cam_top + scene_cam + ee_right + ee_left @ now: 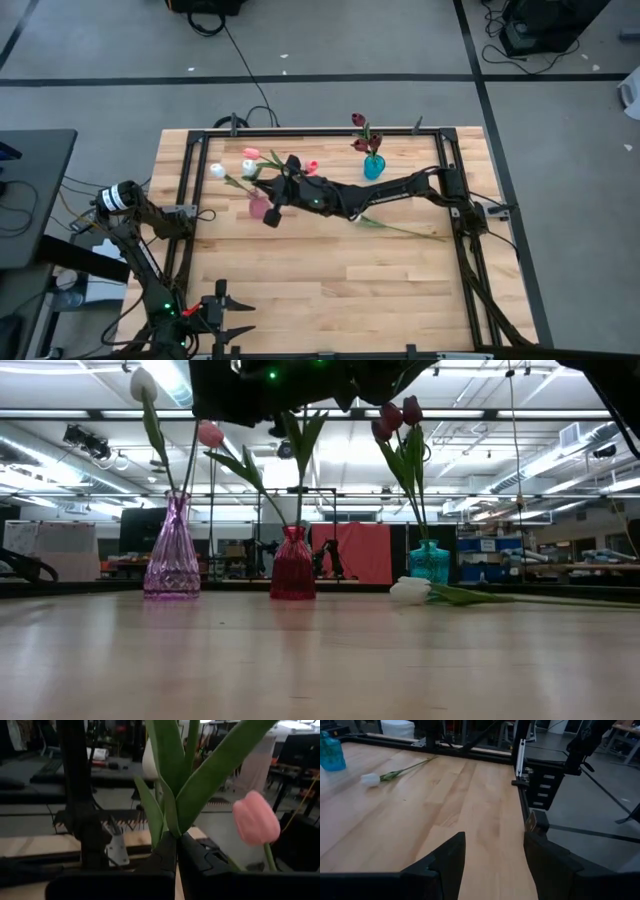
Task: Sort flowers into vase by color
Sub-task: Put the top white tulip into the pink vase, then put the white tulip into the pink vase
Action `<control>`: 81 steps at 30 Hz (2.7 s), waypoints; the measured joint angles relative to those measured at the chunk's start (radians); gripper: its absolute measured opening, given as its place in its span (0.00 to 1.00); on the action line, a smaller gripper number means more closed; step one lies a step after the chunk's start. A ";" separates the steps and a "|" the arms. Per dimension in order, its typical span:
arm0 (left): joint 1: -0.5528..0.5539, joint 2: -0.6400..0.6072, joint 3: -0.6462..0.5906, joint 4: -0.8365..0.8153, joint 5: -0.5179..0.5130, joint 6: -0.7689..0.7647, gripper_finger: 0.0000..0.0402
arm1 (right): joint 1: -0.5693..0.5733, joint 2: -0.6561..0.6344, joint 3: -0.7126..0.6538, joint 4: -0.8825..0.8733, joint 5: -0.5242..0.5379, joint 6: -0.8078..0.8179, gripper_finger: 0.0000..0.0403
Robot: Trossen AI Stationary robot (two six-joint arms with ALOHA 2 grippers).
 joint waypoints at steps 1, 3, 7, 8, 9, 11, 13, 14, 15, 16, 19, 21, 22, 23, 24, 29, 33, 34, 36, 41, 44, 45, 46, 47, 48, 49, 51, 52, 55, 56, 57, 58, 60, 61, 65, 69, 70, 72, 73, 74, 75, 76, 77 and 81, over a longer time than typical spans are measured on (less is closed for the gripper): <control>0.000 0.000 0.000 0.000 -0.002 0.004 0.51 | -0.001 0.000 0.000 -0.011 0.000 0.002 0.03; 0.000 0.000 0.000 0.000 -0.006 0.006 0.51 | -0.003 0.000 0.000 -0.037 -0.001 0.003 0.03; 0.000 0.000 0.000 0.000 -0.024 0.006 0.51 | -0.004 0.000 0.000 -0.087 -0.003 0.018 0.03; 0.000 0.000 0.000 0.000 -0.025 0.006 0.51 | -0.006 0.000 0.000 -0.095 -0.013 0.026 0.03; 0.000 0.000 0.000 0.000 -0.025 0.006 0.51 | -0.009 0.000 0.000 -0.103 -0.027 0.038 0.03; 0.000 0.000 0.000 0.001 -0.025 0.006 0.51 | -0.015 0.000 0.000 -0.112 -0.044 0.059 0.05; 0.000 0.000 0.000 0.001 -0.025 0.006 0.51 | -0.020 0.000 0.000 -0.121 -0.073 0.067 0.07; 0.000 0.000 0.000 0.002 -0.025 0.006 0.51 | -0.021 0.000 0.000 -0.125 -0.090 0.067 0.08; 0.000 0.000 0.000 0.002 -0.025 0.006 0.51 | -0.022 0.000 0.000 -0.130 -0.099 0.066 0.10; 0.000 0.000 0.000 0.002 -0.024 0.006 0.51 | -0.021 0.000 0.000 -0.134 -0.101 0.066 0.11; 0.000 0.000 0.000 0.005 -0.024 0.006 0.51 | -0.018 0.000 0.000 -0.149 -0.105 0.055 0.17; 0.000 0.000 0.000 0.012 -0.024 0.006 0.51 | -0.014 0.000 0.000 -0.167 -0.105 0.054 0.22; 0.000 0.000 0.000 0.017 -0.024 0.006 0.51 | -0.011 0.000 0.000 -0.177 -0.105 0.054 0.24; -0.001 0.000 0.000 0.023 -0.024 0.006 0.51 | -0.008 0.000 0.000 -0.188 -0.105 0.050 0.26; -0.003 0.000 0.000 0.029 -0.024 0.006 0.51 | -0.004 0.000 0.000 -0.200 -0.105 0.045 0.28; -0.008 0.000 0.000 0.034 -0.023 0.006 0.51 | 0.016 -0.027 0.000 -0.283 -0.097 0.043 0.33; -0.013 0.000 0.000 0.039 -0.024 0.006 0.51 | 0.027 -0.062 0.001 -0.387 -0.101 0.094 0.34; -0.013 0.000 0.000 0.042 -0.023 0.006 0.51 | 0.032 -0.070 0.001 -0.408 -0.109 0.104 0.34; -0.017 0.000 0.000 0.048 -0.020 0.009 0.51 | 0.044 -0.088 0.000 -0.478 -0.128 0.107 0.34; -0.018 0.000 0.000 0.046 -0.021 0.010 0.51 | 0.119 -0.128 0.000 -0.617 -0.119 0.102 0.33; -0.018 0.000 0.000 0.045 -0.021 0.010 0.51 | 0.159 -0.143 0.000 -0.680 -0.096 0.097 0.33; -0.018 0.000 0.000 0.045 -0.021 0.010 0.51 | 0.170 -0.148 0.000 -0.698 -0.091 0.089 0.33; -0.018 0.000 0.000 0.045 -0.021 0.010 0.51 | 0.179 -0.152 0.000 -0.711 -0.089 0.079 0.33; -0.018 0.000 0.000 0.045 -0.021 0.010 0.51 | 0.188 -0.161 0.000 -0.732 -0.089 0.071 0.33; -0.018 0.000 0.000 0.045 -0.021 0.010 0.51 | 0.196 -0.167 0.000 -0.771 -0.089 0.069 0.33; -0.018 0.000 0.000 0.045 -0.022 0.010 0.51 | 0.201 -0.171 0.000 -0.805 -0.095 0.073 0.33; -0.018 0.000 0.000 0.046 -0.021 0.010 0.51 | 0.209 -0.179 0.001 -0.894 -0.122 0.098 0.33; -0.018 0.000 0.000 0.046 -0.022 0.010 0.51 | 0.213 -0.181 -0.003 -0.950 -0.138 0.117 0.33; -0.019 0.000 0.000 0.051 -0.020 0.010 0.51 | 0.210 -0.194 -0.043 -1.054 -0.208 0.188 0.33; -0.019 0.000 0.000 0.054 -0.012 0.009 0.51 | 0.209 -0.204 -0.066 -1.071 -0.230 0.212 0.33; -0.019 0.000 0.000 0.056 -0.005 0.008 0.51 | 0.207 -0.214 -0.088 -1.078 -0.245 0.233 0.33; -0.019 0.000 0.000 0.060 0.002 0.007 0.51 | 0.206 -0.228 -0.114 -1.076 -0.248 0.253 0.33; -0.019 0.000 0.000 0.071 0.020 0.007 0.51 | 0.204 -0.267 -0.171 -1.106 -0.233 0.289 0.33; -0.019 0.000 0.000 0.076 0.024 0.007 0.51 | 0.202 -0.291 -0.198 -1.122 -0.215 0.312 0.33; -0.019 0.000 0.000 0.078 0.030 0.007 0.51 | 0.169 -0.391 -0.323 -1.253 -0.182 0.430 0.33; -0.019 0.000 0.000 0.070 0.029 0.009 0.51 | 0.108 -0.490 -0.473 -1.333 -0.247 0.561 0.33; -0.018 0.000 0.000 0.070 0.029 0.011 0.51 | 0.092 -0.511 -0.512 -1.343 -0.262 0.588 0.33; -0.012 0.000 0.000 0.069 0.028 0.027 0.51 | 0.065 -0.542 -0.585 -1.351 -0.266 0.625 0.33; -0.010 0.000 0.000 0.069 0.028 0.033 0.51 | 0.052 -0.554 -0.619 -1.351 -0.272 0.636 0.33; -0.006 0.000 0.000 0.066 0.028 0.035 0.51 | 0.041 -0.564 -0.650 -1.349 -0.278 0.643 0.33; -0.004 0.000 0.000 0.062 0.028 0.036 0.51 | 0.032 -0.572 -0.674 -1.345 -0.288 0.646 0.33; -0.001 0.000 0.000 0.057 0.028 0.036 0.51 | 0.025 -0.576 -0.696 -1.337 -0.302 0.648 0.33; 0.002 0.000 0.000 0.052 0.028 0.036 0.51 | 0.020 -0.577 -0.715 -1.330 -0.317 0.648 0.33; 0.003 0.000 0.000 0.041 0.028 0.037 0.51 | 0.011 -0.576 -0.770 -1.306 -0.336 0.629 0.33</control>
